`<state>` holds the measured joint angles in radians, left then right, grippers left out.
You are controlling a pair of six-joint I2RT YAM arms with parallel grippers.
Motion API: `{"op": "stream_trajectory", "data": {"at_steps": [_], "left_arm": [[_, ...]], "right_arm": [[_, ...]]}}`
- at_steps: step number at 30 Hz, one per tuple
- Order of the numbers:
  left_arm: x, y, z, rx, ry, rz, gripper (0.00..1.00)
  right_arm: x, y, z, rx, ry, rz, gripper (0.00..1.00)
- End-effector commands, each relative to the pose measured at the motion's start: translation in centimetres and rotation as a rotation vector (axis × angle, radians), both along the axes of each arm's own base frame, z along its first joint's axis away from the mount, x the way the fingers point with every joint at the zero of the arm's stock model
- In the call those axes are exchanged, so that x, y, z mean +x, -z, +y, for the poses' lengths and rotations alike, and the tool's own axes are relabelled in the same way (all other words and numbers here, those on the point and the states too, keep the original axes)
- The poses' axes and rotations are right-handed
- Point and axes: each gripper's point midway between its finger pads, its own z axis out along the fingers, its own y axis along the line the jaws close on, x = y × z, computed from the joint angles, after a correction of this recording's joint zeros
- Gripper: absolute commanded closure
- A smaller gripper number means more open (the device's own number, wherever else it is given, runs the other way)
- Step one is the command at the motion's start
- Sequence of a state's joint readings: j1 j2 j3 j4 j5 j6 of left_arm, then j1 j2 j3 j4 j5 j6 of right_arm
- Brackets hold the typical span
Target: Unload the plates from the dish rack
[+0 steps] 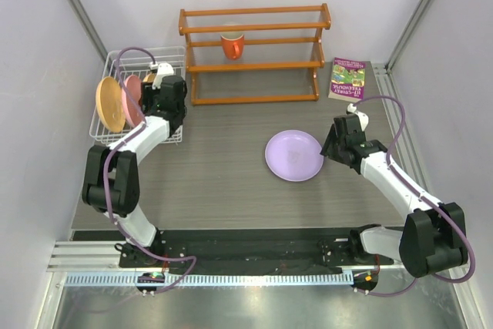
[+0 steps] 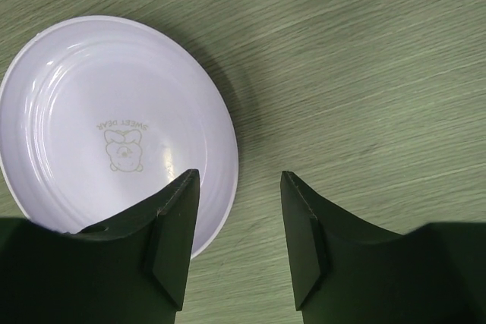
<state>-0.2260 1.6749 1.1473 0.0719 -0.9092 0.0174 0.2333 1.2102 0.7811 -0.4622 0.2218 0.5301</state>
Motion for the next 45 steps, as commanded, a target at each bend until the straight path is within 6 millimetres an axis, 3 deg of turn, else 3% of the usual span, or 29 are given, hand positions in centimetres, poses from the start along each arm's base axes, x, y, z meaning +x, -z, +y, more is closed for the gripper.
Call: {"op": "stream_trajectory", "data": {"at_steps": [1, 4, 5, 6, 9, 19, 22, 26, 30, 31, 32, 33, 35, 38, 40, 45], "left_arm": [[1.1, -2.7, 0.9, 0.01, -0.062, -0.094, 0.54], [0.9, -2.4, 1.0, 0.011, -0.074, -0.092, 0.65], [0.8, -2.5, 1.1, 0.012, -0.075, -0.091, 0.72], [0.7, -2.7, 1.1, 0.01, -0.075, -0.095, 0.86], [0.3, -3.8, 1.3, 0.011, -0.088, -0.115, 1.0], [-1.6, -11.0, 1.4, 0.111, -0.129, -0.231, 1.0], [-2.4, -13.1, 1.3, 0.153, -0.146, -0.251, 1.0], [-3.9, -15.7, 1.1, 0.18, -0.167, -0.277, 1.0], [-5.1, -17.1, 0.4, 0.152, -0.129, -0.286, 1.0], [-4.8, -17.0, -0.6, 0.08, -0.083, -0.325, 1.0], [-5.2, -15.5, -1.0, 0.072, -0.037, -0.24, 1.0], [-5.5, -16.1, -1.7, 0.014, 0.004, -0.266, 1.0], [-5.4, -14.2, -4.3, -0.125, 0.127, -0.246, 1.0], [-5.4, -12.9, -8.5, -0.361, 0.302, -0.253, 1.0], [-5.8, -11.4, -11.5, -0.494, 0.418, -0.223, 1.0], [-6.7, -8.0, -16.8, -0.789, 0.549, -0.15, 1.0]], "right_arm": [[0.8, -1.8, -0.3, -0.015, 0.009, -0.045, 0.47], [0.7, -2.0, -0.4, -0.019, 0.006, -0.05, 0.47], [0.7, -2.0, -0.4, -0.022, 0.004, -0.051, 0.47], [0.7, -2.1, -0.5, -0.025, 0.003, -0.053, 0.47], [0.7, -2.0, -0.5, -0.029, 0.001, -0.049, 0.47], [0.4, -2.4, -0.4, -0.016, -0.003, -0.062, 0.46], [0.3, -3.0, -0.5, -0.017, -0.001, -0.076, 0.32], [0.3, -3.8, -0.5, -0.02, -0.008, -0.091, 0.3], [0.5, -4.9, 0.4, 0.006, -0.064, -0.113, 0.3], [0.5, -5.1, 0.6, 0.016, -0.073, -0.117, 0.3], [0.8, -5.8, 1.1, 0.031, -0.091, -0.134, 0.29], [1.0, -6.1, 1.8, 0.056, -0.119, -0.141, 0.29], [1.5, -7.2, 2.8, 0.095, -0.155, -0.18, 0.26], [2.5, -9.0, 4.6, 0.159, -0.212, -0.261, 0.21], [3.0, -10.5, 6.6, 0.231, -0.287, -0.314, 0.21], [4.2, -11.9, 9.3, 0.303, -0.338, -0.357, 0.22]]}}
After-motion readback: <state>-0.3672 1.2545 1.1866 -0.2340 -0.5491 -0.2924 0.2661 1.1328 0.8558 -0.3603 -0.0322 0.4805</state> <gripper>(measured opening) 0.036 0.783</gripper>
